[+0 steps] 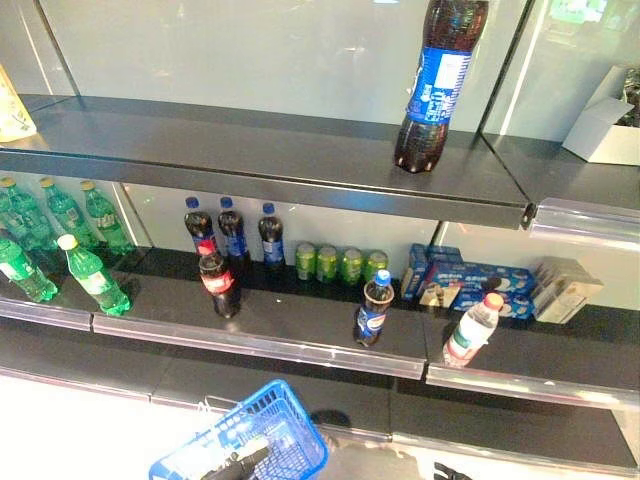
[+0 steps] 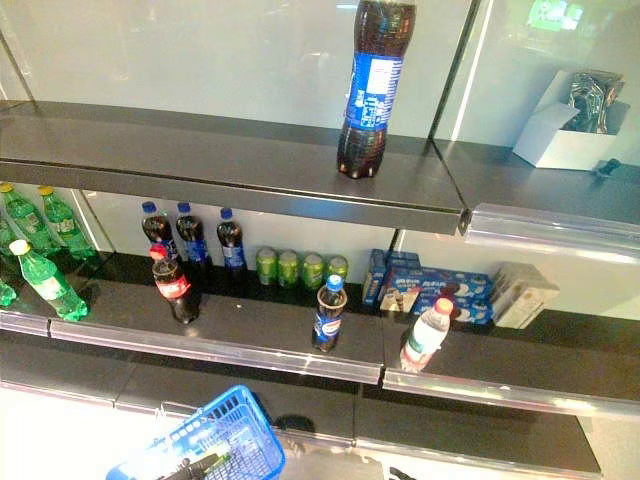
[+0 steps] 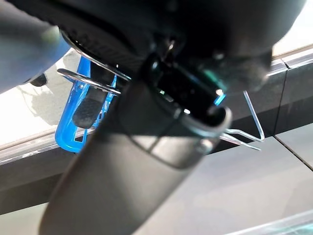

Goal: Pick up the drink and place into the basket.

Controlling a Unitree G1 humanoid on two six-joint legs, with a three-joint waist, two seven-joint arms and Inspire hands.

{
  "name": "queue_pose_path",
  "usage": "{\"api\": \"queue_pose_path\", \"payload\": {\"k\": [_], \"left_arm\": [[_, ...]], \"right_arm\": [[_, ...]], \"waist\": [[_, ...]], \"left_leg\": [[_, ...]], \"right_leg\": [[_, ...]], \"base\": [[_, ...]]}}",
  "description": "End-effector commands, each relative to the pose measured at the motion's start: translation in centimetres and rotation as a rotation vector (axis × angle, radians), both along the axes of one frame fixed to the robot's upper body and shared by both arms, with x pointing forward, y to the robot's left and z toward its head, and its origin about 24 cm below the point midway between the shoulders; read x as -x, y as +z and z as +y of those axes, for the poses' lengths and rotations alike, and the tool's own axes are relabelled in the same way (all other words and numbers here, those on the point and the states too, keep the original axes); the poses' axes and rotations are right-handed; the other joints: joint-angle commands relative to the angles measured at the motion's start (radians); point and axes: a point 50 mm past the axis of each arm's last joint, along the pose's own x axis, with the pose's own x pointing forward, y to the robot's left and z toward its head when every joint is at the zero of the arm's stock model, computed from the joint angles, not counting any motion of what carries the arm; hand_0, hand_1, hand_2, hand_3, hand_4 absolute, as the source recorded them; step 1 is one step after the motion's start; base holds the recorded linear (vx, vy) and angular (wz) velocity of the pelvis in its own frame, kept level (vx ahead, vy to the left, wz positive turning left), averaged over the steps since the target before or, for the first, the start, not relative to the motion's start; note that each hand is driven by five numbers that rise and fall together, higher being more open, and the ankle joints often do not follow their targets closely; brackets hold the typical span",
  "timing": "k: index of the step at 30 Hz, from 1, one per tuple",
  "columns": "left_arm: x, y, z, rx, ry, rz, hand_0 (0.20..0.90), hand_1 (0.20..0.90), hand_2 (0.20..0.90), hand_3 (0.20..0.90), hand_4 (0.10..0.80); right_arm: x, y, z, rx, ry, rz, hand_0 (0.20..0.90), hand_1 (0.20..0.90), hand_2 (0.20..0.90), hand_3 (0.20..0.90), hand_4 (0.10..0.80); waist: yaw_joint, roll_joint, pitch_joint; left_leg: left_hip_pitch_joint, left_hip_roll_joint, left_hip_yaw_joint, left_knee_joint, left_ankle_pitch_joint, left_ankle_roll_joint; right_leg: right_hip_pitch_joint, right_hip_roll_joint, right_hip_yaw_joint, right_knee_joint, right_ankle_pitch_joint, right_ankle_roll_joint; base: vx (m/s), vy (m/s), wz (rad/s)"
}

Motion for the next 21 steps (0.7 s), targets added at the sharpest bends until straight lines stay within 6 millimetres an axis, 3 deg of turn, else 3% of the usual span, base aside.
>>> {"api": "queue_pose_path", "payload": {"k": [1, 21], "left_arm": [[-5.35, 0.96, -2.64, 0.121, -0.085, -0.273, 0.3, 0.3, 0.3, 0.2, 0.1], [-5.63, 1.03, -2.68, 0.124, -0.08, -0.281, 0.3, 0.3, 0.3, 0.2, 0.1]], "right_arm": [[-3.47, 1.09, -1.87, 0.044, 0.026, -0.089, 0.9, 0.9, 0.9, 0.9, 0.8], [-3.53, 1.12, -1.93, 0.048, 0.027, -0.09, 0.9, 0.9, 0.9, 0.9, 0.8]], "waist": [[0.029, 0.047, 0.04], [0.028, 0.045, 0.039]], "left_leg": [[0.061, -0.108, -0.042, 0.007, -0.125, 0.078], [0.062, -0.109, -0.041, 0.007, -0.127, 0.079]], "right_leg": [[-0.031, 0.108, -0.061, 0.003, 0.046, -0.065], [-0.031, 0.11, -0.058, 0.004, 0.044, -0.065]], "base": [[0.0, 0.0, 0.0], [0.0, 0.0, 0.0]]}}
